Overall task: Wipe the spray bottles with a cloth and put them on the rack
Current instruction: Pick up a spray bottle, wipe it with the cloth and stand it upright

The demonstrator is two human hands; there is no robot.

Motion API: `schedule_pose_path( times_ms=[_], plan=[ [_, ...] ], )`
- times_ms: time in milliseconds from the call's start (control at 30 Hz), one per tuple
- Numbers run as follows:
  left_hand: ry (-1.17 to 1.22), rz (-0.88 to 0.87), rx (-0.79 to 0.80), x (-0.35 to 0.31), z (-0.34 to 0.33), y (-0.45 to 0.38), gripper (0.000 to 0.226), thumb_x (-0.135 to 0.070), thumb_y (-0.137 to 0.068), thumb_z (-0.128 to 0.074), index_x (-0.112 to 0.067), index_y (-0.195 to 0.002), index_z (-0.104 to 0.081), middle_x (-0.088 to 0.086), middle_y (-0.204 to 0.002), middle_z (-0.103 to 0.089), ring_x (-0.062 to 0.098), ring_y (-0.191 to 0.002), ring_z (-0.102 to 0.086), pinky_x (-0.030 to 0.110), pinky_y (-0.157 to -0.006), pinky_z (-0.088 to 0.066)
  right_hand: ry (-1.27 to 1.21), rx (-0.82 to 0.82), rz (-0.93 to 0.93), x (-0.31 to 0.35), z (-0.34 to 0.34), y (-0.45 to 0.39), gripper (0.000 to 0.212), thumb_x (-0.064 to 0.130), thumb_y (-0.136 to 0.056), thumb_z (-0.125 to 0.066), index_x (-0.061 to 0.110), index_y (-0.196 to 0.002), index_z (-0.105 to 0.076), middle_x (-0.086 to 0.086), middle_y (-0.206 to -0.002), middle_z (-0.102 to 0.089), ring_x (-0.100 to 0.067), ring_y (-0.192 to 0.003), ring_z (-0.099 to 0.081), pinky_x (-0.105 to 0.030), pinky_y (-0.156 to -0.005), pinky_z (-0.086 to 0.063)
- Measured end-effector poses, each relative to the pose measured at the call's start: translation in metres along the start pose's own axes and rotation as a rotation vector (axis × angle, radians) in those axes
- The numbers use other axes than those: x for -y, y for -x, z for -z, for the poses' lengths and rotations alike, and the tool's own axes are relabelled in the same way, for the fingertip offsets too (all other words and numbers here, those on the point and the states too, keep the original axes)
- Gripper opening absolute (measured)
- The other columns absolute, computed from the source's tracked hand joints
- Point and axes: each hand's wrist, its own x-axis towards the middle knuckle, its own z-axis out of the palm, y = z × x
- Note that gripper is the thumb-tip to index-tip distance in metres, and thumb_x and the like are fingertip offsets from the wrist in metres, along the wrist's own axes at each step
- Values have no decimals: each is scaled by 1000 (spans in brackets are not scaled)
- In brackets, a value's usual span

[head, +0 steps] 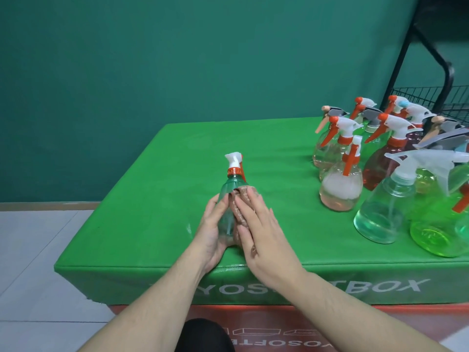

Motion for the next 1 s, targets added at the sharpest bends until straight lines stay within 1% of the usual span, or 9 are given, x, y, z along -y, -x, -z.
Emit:
schedule_pose_path(
  times_ms=[100,200,333,500,533,700,833,933,1000],
  plan=[
    [-15,14,46,1,0,-2,71,-51,-80,-76,-17,-139,-57,12,-130,-69,26,-108,-67,53,-82,-58,-21,-58,35,-1,7,-18,55,34,-105,-27,34,-160,-23,14,-169,-6,-11,-156,-4,-50,-126,-17],
    [-62,35,83,-1,-2,2,59,-44,-82,-67,-20,-136,-59,7,-120,-74,20,-97,-74,50,-72,-61,-65,-77,6,1,16,-38,53,29,-104,-33,24,-157,-33,12,-168,-16,-2,-153,-13,-37,-127,-18],
    [-99,75,98,-3,-2,4,59,-43,-83,-65,-21,-138,-58,13,-125,-72,29,-98,-74,60,-79,-60,-172,-36,-121,5,24,-60,49,27,-108,-38,27,-157,-35,15,-167,-17,-1,-150,-21,-27,-124,-19],
    [-60,89,92,-3,0,4,55,-43,-86,-60,-19,-135,-61,15,-127,-71,31,-102,-72,59,-79,-60,-241,-56,-242,9,19,-60,49,29,-109,-35,35,-157,-32,5,-157,-37,-9,-138,-40,-23,-110,-32],
    [-50,90,84,-3,0,4,56,-43,-86,-59,-19,-136,-61,14,-127,-71,30,-102,-72,57,-77,-61,-237,-72,-230,9,16,-55,48,29,-109,-34,33,-156,-33,4,-156,-39,-9,-137,-42,-25,-111,-33],
    [-3,82,18,-2,-1,2,46,-40,-101,-46,-18,-139,-60,5,-112,-77,16,-86,-75,37,-62,-60,-85,-68,-62,5,5,-27,56,38,-105,-24,27,-160,-26,11,-166,-18,-3,-150,-20,-37,-125,-23],
    [-3,27,-24,-1,-2,1,44,-43,-106,-42,-25,-144,-53,10,-128,-71,25,-105,-70,43,-78,-58,57,17,-47,7,-4,-4,58,48,-102,-12,44,-160,-11,21,-168,8,-6,-155,7,-48,-127,-8],
    [-61,9,-51,-2,-5,3,59,-56,-91,-56,-28,-143,-47,7,-125,-73,24,-101,-72,41,-74,-57,115,55,-32,5,-5,5,58,50,-101,-10,48,-159,-7,23,-166,14,-10,-155,13,-51,-126,-2],
    [-42,12,-64,-3,-5,4,74,-57,-76,-67,-30,-142,-46,7,-122,-74,24,-97,-73,42,-71,-58,143,61,4,0,-5,8,55,43,-104,-21,47,-159,-11,21,-168,10,-15,-157,7,-54,-126,-4]
  ],
)
